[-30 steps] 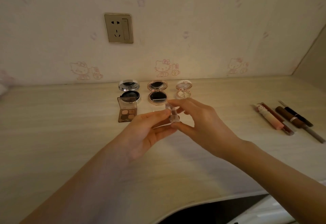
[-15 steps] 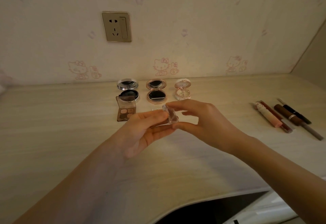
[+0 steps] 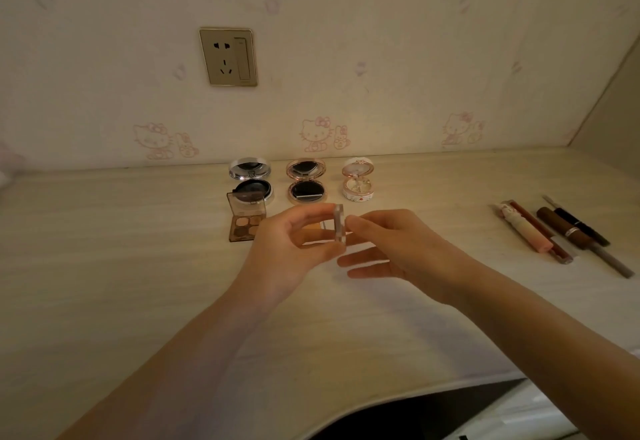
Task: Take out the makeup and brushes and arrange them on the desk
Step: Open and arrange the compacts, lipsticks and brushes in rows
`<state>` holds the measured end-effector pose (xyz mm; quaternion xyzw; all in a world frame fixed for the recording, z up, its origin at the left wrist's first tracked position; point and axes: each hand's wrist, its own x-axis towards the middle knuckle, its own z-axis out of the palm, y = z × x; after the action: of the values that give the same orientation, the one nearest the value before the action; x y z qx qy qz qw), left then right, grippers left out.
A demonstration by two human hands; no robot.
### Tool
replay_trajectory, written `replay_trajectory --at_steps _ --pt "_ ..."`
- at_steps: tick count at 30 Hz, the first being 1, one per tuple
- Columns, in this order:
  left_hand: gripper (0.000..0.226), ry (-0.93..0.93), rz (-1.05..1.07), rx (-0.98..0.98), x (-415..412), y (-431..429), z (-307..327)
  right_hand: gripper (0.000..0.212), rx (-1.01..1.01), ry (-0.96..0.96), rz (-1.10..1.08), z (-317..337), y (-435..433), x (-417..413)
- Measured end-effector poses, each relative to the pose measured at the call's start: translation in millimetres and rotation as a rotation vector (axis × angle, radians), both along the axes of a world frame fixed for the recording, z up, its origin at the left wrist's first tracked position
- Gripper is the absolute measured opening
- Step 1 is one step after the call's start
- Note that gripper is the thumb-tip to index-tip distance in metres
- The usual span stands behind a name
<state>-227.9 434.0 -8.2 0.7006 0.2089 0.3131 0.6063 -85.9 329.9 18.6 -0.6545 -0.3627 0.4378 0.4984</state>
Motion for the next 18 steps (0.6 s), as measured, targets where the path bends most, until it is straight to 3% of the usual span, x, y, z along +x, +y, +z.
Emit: replay_trajectory --at_steps 3,7,9,14,18 --pt "0.048 -0.007 -0.005 0.092 1.0 -3.3 0.7 0.04 -0.006 0.093 0.06 -0.7 0.8 1.5" --pt "0.052 0.024 -0.033 0.109 -0.1 -2.5 1.2 0.028 0.056 0.027 0.022 -5.6 2.7 3.2" --pt "0.05 0.025 -0.014 -0.009 -2.0 0.3 0.9 0.027 0.073 -0.08 -0.032 -8.0 3.5 4.5" --pt "0.026 -0.033 -0.039 -0.632 -1.5 2.6 4.6 0.029 0.118 -0.578 -0.058 -11.5 -0.5 5.1" --pt "0.031 -0.016 -0.102 -0.775 3.4 0.3 8.5 0.034 0.185 -0.775 -0.039 -14.7 -1.1 -0.2"
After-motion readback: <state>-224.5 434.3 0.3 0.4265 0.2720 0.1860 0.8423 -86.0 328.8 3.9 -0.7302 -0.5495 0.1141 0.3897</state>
